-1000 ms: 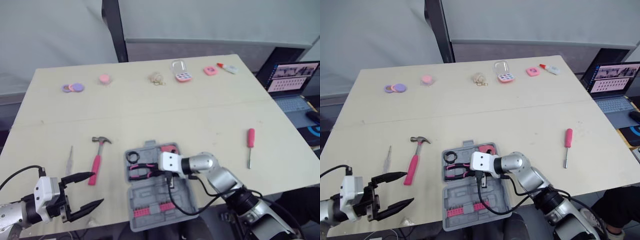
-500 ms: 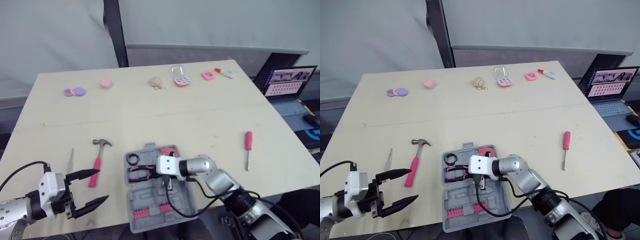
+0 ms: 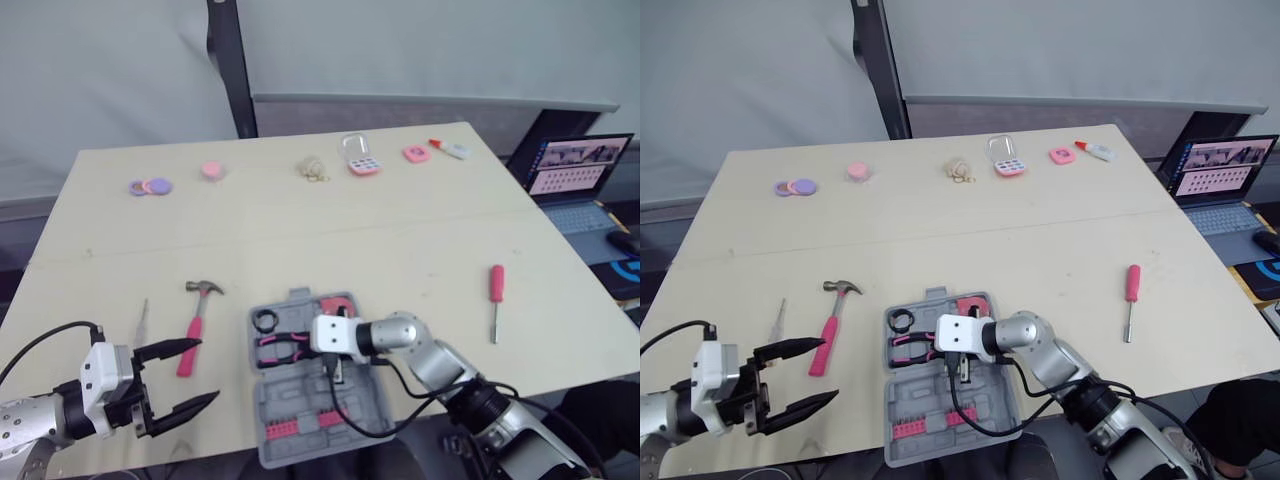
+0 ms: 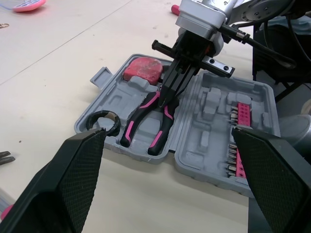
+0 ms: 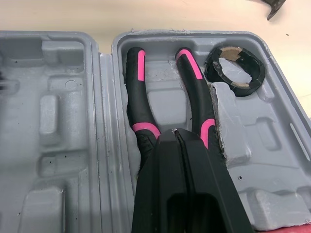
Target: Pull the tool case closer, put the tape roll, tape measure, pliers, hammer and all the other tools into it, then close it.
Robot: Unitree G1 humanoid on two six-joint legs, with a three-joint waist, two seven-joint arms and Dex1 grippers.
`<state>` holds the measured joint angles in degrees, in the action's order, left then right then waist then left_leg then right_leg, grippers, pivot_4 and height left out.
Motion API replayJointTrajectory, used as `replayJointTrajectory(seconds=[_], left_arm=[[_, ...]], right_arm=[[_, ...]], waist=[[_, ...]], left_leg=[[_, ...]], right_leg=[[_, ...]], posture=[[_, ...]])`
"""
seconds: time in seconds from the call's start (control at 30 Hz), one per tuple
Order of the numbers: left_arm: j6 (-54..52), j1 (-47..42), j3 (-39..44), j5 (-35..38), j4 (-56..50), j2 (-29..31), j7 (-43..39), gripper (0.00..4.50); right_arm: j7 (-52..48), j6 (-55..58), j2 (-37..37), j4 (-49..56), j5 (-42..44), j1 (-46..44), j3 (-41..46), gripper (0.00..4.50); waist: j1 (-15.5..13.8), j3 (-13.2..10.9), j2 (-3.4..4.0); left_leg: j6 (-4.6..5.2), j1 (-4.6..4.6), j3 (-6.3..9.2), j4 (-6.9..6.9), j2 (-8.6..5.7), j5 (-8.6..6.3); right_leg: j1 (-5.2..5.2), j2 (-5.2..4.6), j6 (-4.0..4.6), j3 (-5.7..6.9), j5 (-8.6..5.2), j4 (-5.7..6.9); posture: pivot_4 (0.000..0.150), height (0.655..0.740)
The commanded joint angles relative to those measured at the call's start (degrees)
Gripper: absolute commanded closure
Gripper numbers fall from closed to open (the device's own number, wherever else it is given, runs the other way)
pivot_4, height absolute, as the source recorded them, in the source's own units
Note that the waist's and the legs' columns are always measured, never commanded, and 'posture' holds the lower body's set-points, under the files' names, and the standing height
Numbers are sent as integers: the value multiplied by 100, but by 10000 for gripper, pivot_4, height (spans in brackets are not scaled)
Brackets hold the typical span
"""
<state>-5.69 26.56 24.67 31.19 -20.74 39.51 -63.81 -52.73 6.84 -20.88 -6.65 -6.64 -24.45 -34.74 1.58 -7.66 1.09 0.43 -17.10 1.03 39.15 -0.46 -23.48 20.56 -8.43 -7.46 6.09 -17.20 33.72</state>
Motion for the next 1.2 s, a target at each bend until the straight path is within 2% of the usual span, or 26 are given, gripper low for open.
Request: replayJointTrajectory(seconds=[0.03, 0.27, 0.4, 0.7, 0.9, 1.07, 1.2], left_arm=[[-124, 56, 77, 140, -191, 112, -26, 0], [-253, -75, -4, 135, -163, 120, -56, 0], [-285, -150, -65, 117, -149, 110, -58, 0], [-252, -299, -142, 72, -83, 113, -70, 0], [-327, -453, -119, 149, -97, 135, -40, 0], [-463, -612, -70, 255, -129, 154, -12, 0], [-583, -507, 62, 413, -294, 202, -52, 0]], right_arm=[[-255, 807, -216, -276, -48, 352, -45, 44743], [-665, 1698, -240, 876, 762, 414, 317, 44743], [-719, 1957, -303, 1212, 956, 346, 460, 44743], [-651, 2250, -153, 1538, 1310, 110, 729, 44743], [-619, 2650, -157, 2056, 1744, -206, 1163, 44743], [-627, 3067, -424, 2547, 2130, -419, 1616, 44743], [-664, 3492, -994, 3118, 2501, -252, 2093, 44743]], waist=[[-7, -5, 8], [-11, -37, 47], [3, -58, 62], [-1, -166, 25], [-1, -200, 26], [-4, -203, 26], [-18, -208, 21]], left_leg=[[0, -2, 1, 0, 0, 0], [3, -45, 27, 0, -1, -10], [5, -116, 20, 2, 0, -14], [4, -122, -2, 12, 11, -14], [0, -125, -3, 17, 14, -12], [0, -130, -1, 17, 15, -12], [1, -139, 2, 17, 13, -12]], right_leg=[[0, 0, 0, 0, 0, -3], [18, -1, 0, -4, 0, -8], [104, 4, -1, 10, 1, 12], [106, 13, -6, 39, 3, 6], [108, 14, -9, 40, 5, 7], [115, 16, -9, 44, 5, 9], [118, 15, -10, 46, 5, 5]], posture=[[1500, 7400], [1500, 7400], [1500, 7400], [1500, 7400], [1500, 7400], [1500, 7400], [1500, 7400]])
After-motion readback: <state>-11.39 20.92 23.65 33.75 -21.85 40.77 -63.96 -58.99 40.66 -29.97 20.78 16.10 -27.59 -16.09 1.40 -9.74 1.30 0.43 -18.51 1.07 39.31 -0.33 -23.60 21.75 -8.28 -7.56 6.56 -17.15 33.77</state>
